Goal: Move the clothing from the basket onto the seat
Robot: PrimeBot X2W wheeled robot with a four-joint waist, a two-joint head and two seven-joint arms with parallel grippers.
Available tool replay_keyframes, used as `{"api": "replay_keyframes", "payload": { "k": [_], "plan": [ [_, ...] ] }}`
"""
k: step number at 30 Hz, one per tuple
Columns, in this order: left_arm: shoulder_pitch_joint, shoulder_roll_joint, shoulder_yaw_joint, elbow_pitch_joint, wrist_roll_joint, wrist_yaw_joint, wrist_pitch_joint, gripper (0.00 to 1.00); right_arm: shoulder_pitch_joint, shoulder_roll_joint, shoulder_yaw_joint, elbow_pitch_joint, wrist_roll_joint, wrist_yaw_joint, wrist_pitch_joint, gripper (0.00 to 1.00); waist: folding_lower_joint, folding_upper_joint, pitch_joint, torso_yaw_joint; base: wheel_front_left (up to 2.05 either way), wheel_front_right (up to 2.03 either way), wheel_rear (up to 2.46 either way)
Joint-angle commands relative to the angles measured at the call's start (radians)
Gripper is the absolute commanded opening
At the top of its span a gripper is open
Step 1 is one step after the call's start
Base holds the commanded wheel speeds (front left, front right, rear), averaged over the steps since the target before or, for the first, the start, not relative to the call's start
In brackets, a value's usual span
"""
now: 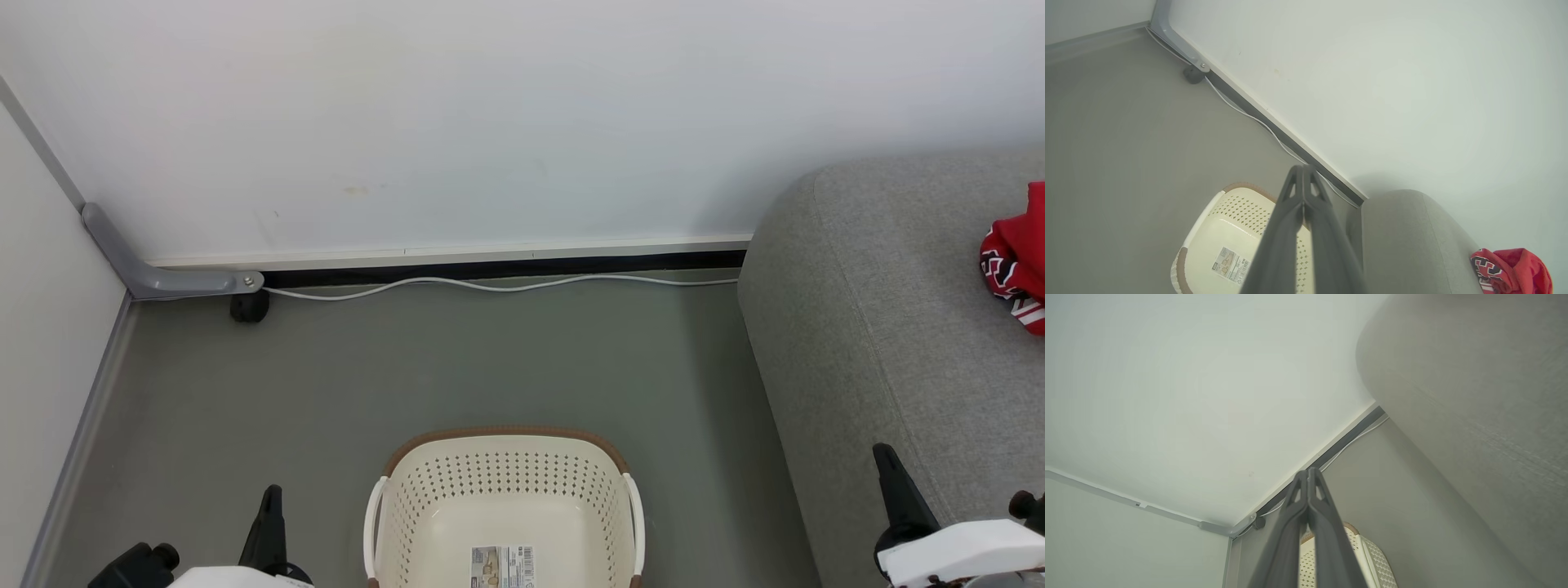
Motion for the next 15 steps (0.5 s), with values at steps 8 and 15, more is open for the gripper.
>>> {"api": "replay_keyframes", "payload": {
  "k": [8,15],
  "plan": [
    [-0.069,0.015,0.036,-0.032,-0.107,-0.023,0.026,0.00,-0.046,0.003,-0.024,-0.038,0.089,0.002,0.029,0.00,-0.0001,0.0000,0.000,0.001,0.00,0.00,0.00],
    [-0.080,0.016,0.047,-0.034,-0.185,-0.035,0.047,0.00,-0.049,0.016,-0.044,-0.045,0.153,0.002,0.050,0.00,-0.0001,0.0000,-0.001,0.002,0.00,0.00,0.00]
  ]
}}
